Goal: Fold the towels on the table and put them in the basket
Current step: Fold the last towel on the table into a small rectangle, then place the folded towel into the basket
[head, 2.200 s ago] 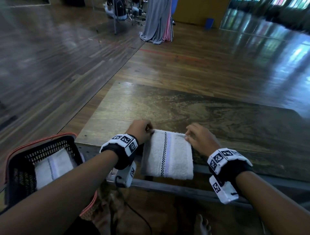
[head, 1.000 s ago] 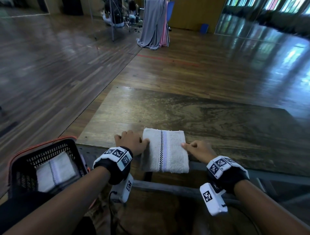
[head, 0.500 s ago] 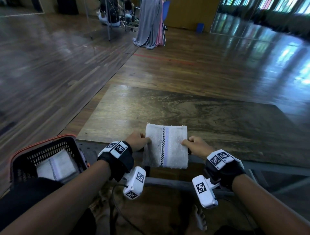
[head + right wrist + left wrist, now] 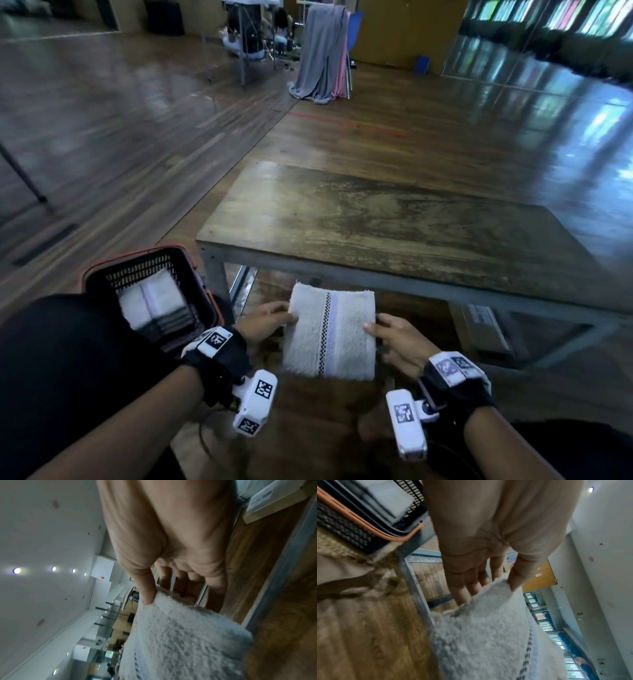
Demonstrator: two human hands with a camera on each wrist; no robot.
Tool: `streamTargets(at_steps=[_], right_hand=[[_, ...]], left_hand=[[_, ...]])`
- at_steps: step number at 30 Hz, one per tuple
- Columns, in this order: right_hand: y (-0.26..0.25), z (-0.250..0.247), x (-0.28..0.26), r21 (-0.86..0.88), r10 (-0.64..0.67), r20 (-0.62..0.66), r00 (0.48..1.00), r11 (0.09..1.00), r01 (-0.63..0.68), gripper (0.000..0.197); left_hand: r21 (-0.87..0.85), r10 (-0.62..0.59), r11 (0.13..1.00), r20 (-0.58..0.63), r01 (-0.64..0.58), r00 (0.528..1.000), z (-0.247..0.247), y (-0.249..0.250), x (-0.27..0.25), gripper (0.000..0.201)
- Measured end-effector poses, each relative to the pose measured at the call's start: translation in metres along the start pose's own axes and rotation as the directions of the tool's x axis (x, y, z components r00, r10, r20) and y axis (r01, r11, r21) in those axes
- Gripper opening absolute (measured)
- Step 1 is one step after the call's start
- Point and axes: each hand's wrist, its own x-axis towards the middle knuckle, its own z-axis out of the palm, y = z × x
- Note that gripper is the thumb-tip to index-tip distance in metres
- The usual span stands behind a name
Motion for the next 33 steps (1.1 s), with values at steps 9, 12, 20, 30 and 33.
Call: streamTargets(at_steps=[9, 12, 20, 30, 33], right_hand=[[0.001, 0.102, 0.008, -0.203, -0.036, 0.175, 0.984, 0.977, 0.072, 0.025], [-0.009, 0.147, 0.015, -0.221, -0.031, 0.285, 0.958, 0.97, 0.097, 0.022], [0.018, 0.253, 0.077, -0.457, 0.098, 0.352, 0.931, 0.886, 0.08, 0.025], [0.005, 0.395, 0.249, -0.562, 0.014, 0.315, 0.949, 0.809, 0.175, 0.032], [-0.001, 0.437, 0.31, -0.556, -0.068, 0.292, 0.954, 0.799, 0.227, 0.035]], left_hand=[[-0.125, -0.023, 0.992, -0.185, -0.001, 0.982, -0.07, -0.026, -0.077, 0.014], [-0.157, -0.016, 0.987, -0.293, -0.032, 0.956, -0.107, -0.031, -0.101, 0.016], [-0.04, -0.16, 0.985, -0.542, 0.165, 0.825, -0.179, -0.099, -0.097, 0.033], [0.04, -0.202, 0.949, -0.687, 0.313, 0.698, -0.327, -0.125, 0.026, 0.039], [0.025, -0.194, 0.948, -0.746, 0.318, 0.637, -0.368, -0.138, 0.08, 0.039]])
